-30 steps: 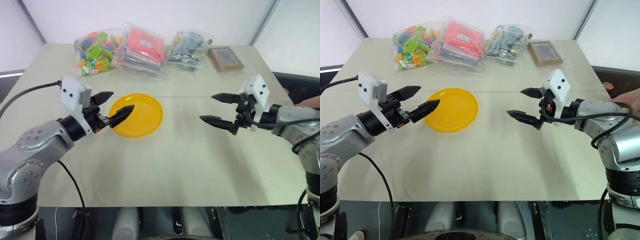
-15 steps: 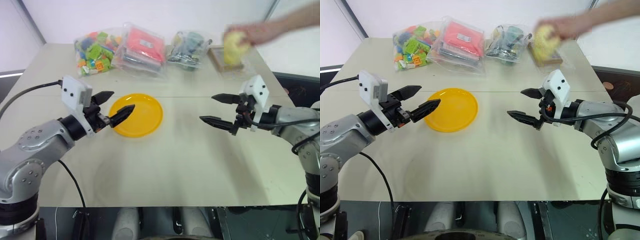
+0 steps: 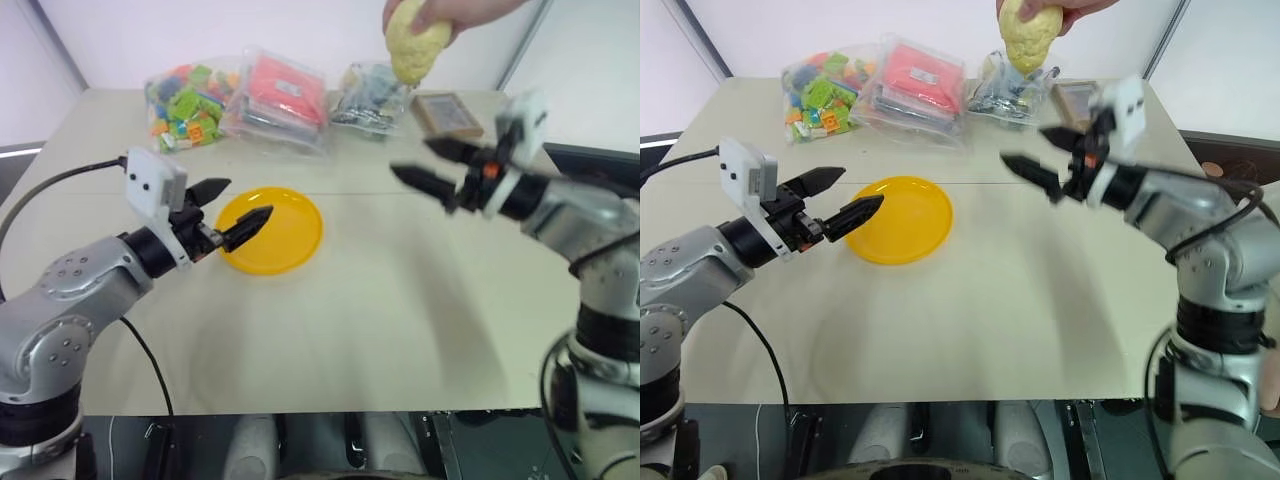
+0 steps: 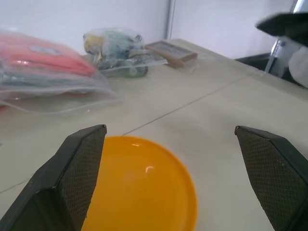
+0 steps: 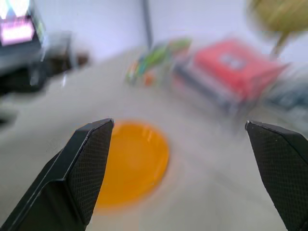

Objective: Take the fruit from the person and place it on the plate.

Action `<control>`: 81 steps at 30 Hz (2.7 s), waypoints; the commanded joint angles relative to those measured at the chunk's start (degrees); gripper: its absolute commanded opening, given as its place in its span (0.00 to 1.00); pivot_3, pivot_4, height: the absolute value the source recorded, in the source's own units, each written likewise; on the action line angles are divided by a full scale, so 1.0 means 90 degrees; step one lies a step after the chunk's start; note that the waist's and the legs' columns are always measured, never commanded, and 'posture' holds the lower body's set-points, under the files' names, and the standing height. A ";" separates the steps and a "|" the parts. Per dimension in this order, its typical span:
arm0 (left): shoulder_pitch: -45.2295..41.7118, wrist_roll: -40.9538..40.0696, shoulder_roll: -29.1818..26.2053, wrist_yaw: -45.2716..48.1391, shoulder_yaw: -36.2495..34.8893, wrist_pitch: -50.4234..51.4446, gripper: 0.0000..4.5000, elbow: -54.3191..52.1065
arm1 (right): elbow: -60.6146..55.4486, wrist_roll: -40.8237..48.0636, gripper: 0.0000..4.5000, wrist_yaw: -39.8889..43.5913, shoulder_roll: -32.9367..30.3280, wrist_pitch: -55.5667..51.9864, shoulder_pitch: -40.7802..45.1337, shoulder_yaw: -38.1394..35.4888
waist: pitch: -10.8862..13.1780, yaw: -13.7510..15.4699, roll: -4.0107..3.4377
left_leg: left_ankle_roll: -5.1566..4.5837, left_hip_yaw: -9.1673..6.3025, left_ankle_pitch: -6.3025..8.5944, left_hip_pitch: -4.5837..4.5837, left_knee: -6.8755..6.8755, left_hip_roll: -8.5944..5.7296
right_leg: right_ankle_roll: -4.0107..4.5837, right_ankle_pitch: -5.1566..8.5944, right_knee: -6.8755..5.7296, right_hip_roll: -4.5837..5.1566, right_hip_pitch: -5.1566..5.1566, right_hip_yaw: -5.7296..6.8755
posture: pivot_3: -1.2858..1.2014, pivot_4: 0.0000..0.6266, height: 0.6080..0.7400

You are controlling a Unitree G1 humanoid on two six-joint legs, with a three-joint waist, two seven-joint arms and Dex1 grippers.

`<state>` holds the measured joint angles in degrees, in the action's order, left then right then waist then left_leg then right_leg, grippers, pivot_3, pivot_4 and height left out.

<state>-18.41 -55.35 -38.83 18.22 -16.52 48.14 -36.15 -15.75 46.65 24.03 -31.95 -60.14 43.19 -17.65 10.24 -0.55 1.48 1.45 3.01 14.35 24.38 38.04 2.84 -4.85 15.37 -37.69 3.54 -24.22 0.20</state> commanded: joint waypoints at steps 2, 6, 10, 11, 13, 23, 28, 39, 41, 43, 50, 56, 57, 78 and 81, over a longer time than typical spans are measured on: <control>-0.0160 -0.0359 0.0121 0.0230 -0.0202 -0.0402 1.00 -0.0302 | 0.0260 0.0681 1.00 -0.1358 0.0653 -0.0702 0.0563 -0.0745 | -0.0001 0.0027 0.0001 | 0.0000 0.0002 0.0000 0.0004 0.0000 -0.0002 | 0.0000 0.0000 0.0002 0.0005 0.0000 0.0001 | 0.52 0.24 0.93; -0.0207 -0.0411 0.0112 0.0280 -0.0211 -0.0559 1.00 -0.0269 | 0.0498 0.0863 1.00 -0.2087 0.0975 -0.0882 0.0999 -0.0971 | 0.0000 0.0004 0.0000 | 0.0000 0.0005 0.0000 0.0005 0.0000 -0.0004 | 0.0000 0.0000 0.0002 0.0007 -0.0001 0.0000 | 0.52 0.24 0.93; -0.0218 -0.0368 0.0105 0.0317 -0.0151 -0.0645 1.00 -0.0228 | 0.0840 0.0818 1.00 -0.2449 0.1039 -0.0779 0.1356 -0.1062 | -0.0001 -0.0015 -0.0001 | -0.0001 0.0005 0.0000 0.0003 0.0000 -0.0003 | 0.0000 0.0000 -0.0001 0.0003 -0.0003 0.0000 | 0.52 0.24 0.93; -0.0223 -0.0345 0.0117 0.0304 -0.0136 -0.0661 1.00 -0.0213 | 0.0895 0.0808 1.00 -0.2489 0.1030 -0.0763 0.1410 -0.1069 | -0.0001 -0.0017 -0.0001 | -0.0001 0.0004 0.0000 0.0002 0.0000 -0.0002 | 0.0000 0.0000 -0.0001 0.0002 -0.0003 0.0000 | 0.52 0.24 0.93; -0.0250 -0.0278 0.0142 0.0286 -0.0066 -0.0697 1.00 -0.0182 | 0.1065 0.0682 1.00 -0.2473 0.0958 -0.0605 0.1564 -0.1016 | -0.0001 -0.0014 -0.0001 | -0.0001 0.0005 0.0000 0.0003 -0.0001 -0.0002 | 0.0000 0.0000 0.0000 0.0002 -0.0003 0.0000 | 0.52 0.24 0.93; -0.0307 -0.0206 0.0273 0.0091 0.0085 -0.0712 1.00 -0.0181 | 0.1487 0.0041 1.00 -0.1817 0.0760 0.0260 0.1829 -0.0321 | 0.0000 -0.0021 -0.0001 | -0.0001 0.0005 0.0000 0.0004 -0.0001 -0.0001 | 0.0000 0.0000 0.0000 0.0001 -0.0005 0.0000 | 0.52 0.24 0.93; -0.0309 -0.0192 0.0321 -0.0002 0.0126 -0.0705 1.00 -0.0227 | 0.1819 -0.0295 1.00 -0.1540 0.0821 0.0634 0.1983 -0.0034 | 0.0000 -0.0021 -0.0001 | -0.0001 0.0005 0.0000 0.0004 -0.0002 -0.0001 | 0.0000 0.0000 0.0000 0.0001 -0.0006 0.0000 | 0.52 0.24 0.93; -0.0253 -0.0206 0.0420 -0.0306 0.0181 -0.0677 1.00 -0.0421 | 0.2770 -0.1049 1.00 -0.1063 0.1011 0.1578 0.2312 0.0357 | 0.0000 -0.0022 -0.0002 | -0.0001 0.0007 0.0000 0.0005 -0.0002 -0.0001 | 0.0000 0.0000 0.0001 0.0002 -0.0008 0.0000 | 0.52 0.24 0.93; -0.0235 -0.0226 0.0420 -0.0334 0.0174 -0.0668 1.00 -0.0455 | 0.2939 -0.1131 0.94 -0.1035 0.1045 0.1696 0.2397 0.0350 | 0.0000 -0.0021 -0.0002 | -0.0001 0.0006 0.0000 0.0005 -0.0003 -0.0001 | 0.0000 0.0000 0.0001 0.0002 -0.0008 0.0000 | 0.52 0.24 0.93; -0.0224 -0.0235 0.0424 -0.0353 0.0167 -0.0662 1.00 -0.0473 | 0.3058 -0.1205 0.82 -0.0999 0.1066 0.1793 0.2460 0.0353 | 0.0000 -0.0020 -0.0002 | -0.0001 0.0006 0.0000 0.0006 -0.0003 -0.0001 | 0.0000 0.0000 0.0002 0.0002 -0.0008 0.0000 | 0.52 0.24 0.93; -0.0220 -0.0238 0.0407 -0.0375 0.0169 -0.0672 1.00 -0.0464 | 0.3174 -0.1360 0.43 -0.0931 0.1110 0.1870 0.2558 0.0360 | 0.0000 -0.0023 -0.0002 | -0.0001 0.0007 0.0000 0.0006 -0.0005 -0.0001 | 0.0000 0.0000 0.0002 0.0002 -0.0008 0.0000 | 0.52 0.24 0.93; -0.0216 -0.0198 0.0380 -0.0378 0.0132 -0.0677 1.00 -0.0413 | 0.2997 -0.1341 0.43 -0.0973 0.1160 0.1644 0.2464 0.0354 | 0.0001 -0.0022 -0.0003 | -0.0001 0.0007 0.0000 0.0006 -0.0006 -0.0001 | 0.0000 0.0000 0.0002 0.0002 -0.0009 0.0000 | 0.52 0.24 0.93; -0.0199 -0.0220 0.0366 -0.0403 0.0078 -0.0662 1.00 -0.0393 | 0.2870 -0.1325 0.43 -0.1057 0.1218 0.1441 0.2322 0.0416 | 0.0001 -0.0023 -0.0003 | -0.0001 0.0007 0.0000 0.0006 -0.0005 -0.0001 | 0.0000 0.0000 0.0003 0.0002 -0.0009 0.0000 | 0.52 0.24 0.93; 0.2242 -0.0115 -0.0327 -0.1131 -0.1474 -0.0276 1.00 -0.1003 | 0.2189 -0.2412 0.43 -0.0266 0.2699 0.1122 0.0298 0.3239 | 0.0006 -0.0041 -0.0012 | -0.0001 0.0001 0.0001 0.0011 -0.0015 0.0003 | 0.0001 0.0000 0.0004 0.0005 -0.0024 -0.0001 | 0.52 0.24 0.93; 0.2400 -0.0171 -0.0352 -0.1204 -0.1585 -0.0285 1.00 -0.1090 | 0.2435 -0.2610 0.43 -0.0161 0.2957 0.1340 0.0338 0.3404 | 0.0006 -0.0031 -0.0012 | -0.0001 0.0001 0.0001 0.0011 -0.0015 0.0003 | 0.0003 0.0000 0.0003 0.0004 -0.0024 0.0001 | 0.52 0.24 0.93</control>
<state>3.06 -56.51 -41.22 7.74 -28.65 46.02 -43.61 6.74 23.94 21.97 -6.08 -50.35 44.96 13.10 10.30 -0.83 1.37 1.44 3.02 14.35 24.48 37.91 2.86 -4.81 15.36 -37.66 3.58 -24.43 0.22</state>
